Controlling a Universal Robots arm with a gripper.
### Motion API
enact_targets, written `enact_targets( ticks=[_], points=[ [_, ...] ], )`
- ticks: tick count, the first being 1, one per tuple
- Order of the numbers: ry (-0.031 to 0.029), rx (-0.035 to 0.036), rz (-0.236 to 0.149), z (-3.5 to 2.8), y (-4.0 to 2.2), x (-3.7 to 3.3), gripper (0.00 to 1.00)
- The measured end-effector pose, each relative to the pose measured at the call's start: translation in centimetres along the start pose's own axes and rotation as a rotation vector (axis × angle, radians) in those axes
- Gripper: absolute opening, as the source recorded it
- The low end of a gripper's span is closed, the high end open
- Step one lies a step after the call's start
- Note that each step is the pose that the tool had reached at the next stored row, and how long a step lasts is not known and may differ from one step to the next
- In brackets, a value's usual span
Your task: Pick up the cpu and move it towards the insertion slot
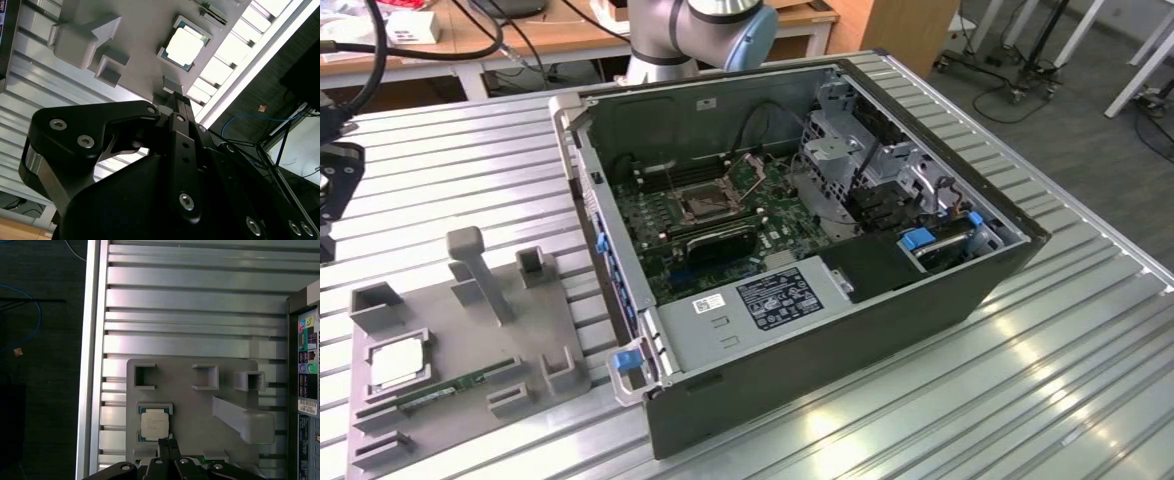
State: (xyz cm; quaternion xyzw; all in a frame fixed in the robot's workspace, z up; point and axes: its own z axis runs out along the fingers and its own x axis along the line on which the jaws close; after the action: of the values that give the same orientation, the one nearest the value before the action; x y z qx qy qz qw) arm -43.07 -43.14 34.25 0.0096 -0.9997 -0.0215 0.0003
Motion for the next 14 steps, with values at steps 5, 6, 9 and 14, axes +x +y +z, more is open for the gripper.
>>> enact_targets(
  ticks=[5,6,9,14],
  points=[
    [0.0001,0.0001,0.000,0.51,-0.02,0.00,0.11],
    [0.0001,0.0001,0.000,0.63,-0.03,0.00,0.11],
    [0.0001,0.0001,0.000,0.97,-0.04,-0.01,0.11],
    [0.0002,0.0001,0.000,1.41,-0.06,-0.01,0.11]
  ],
)
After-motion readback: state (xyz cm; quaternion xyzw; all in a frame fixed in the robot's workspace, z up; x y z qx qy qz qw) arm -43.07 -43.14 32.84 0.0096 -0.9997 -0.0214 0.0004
